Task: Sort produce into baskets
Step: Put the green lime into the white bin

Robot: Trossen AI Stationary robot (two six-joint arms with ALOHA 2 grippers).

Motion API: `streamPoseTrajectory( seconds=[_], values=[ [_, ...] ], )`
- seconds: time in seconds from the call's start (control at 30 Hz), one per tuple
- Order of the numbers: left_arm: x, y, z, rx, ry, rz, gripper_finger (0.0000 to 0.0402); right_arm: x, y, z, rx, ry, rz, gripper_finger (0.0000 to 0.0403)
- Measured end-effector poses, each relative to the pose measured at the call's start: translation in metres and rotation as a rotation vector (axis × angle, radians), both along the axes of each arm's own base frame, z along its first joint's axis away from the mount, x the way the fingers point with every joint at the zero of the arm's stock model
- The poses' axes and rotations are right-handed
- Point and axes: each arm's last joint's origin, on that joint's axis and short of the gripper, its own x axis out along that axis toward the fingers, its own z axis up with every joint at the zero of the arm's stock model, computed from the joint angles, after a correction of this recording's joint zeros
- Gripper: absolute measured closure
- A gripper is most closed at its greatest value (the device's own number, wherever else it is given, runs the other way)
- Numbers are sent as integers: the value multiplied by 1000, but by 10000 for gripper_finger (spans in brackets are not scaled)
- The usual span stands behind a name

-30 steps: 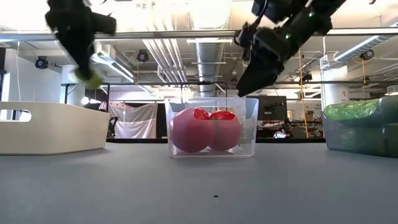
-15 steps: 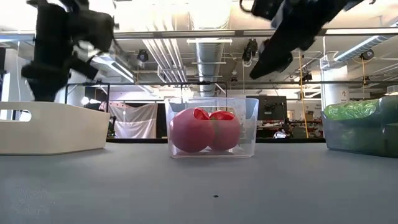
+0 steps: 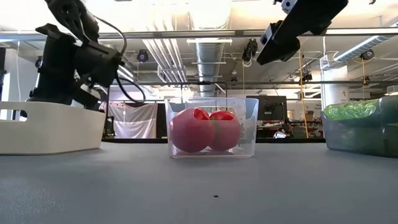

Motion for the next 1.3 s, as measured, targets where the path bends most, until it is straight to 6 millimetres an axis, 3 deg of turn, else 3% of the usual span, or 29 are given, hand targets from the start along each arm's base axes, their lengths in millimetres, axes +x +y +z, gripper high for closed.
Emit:
streamPoseTrajectory(
  seconds=[0.23,0.5,0.77,1.03,1.3],
  values=[
    [11,1,-6,-7,59,-36,213,-1,3,0,8,2,3,128],
    [21,2,3,-18,37,-135,214,-1,4,11,27,12,-16,114],
    [21,2,4,-4,32,-111,211,7,0,32,-232,-109,24,93],
    [18,2,9,-5,82,-95,167,7,0,36,-281,-105,32,80],
    [30,4,37,7,109,-155,122,6,0,32,-227,-87,-18,85]
  ],
)
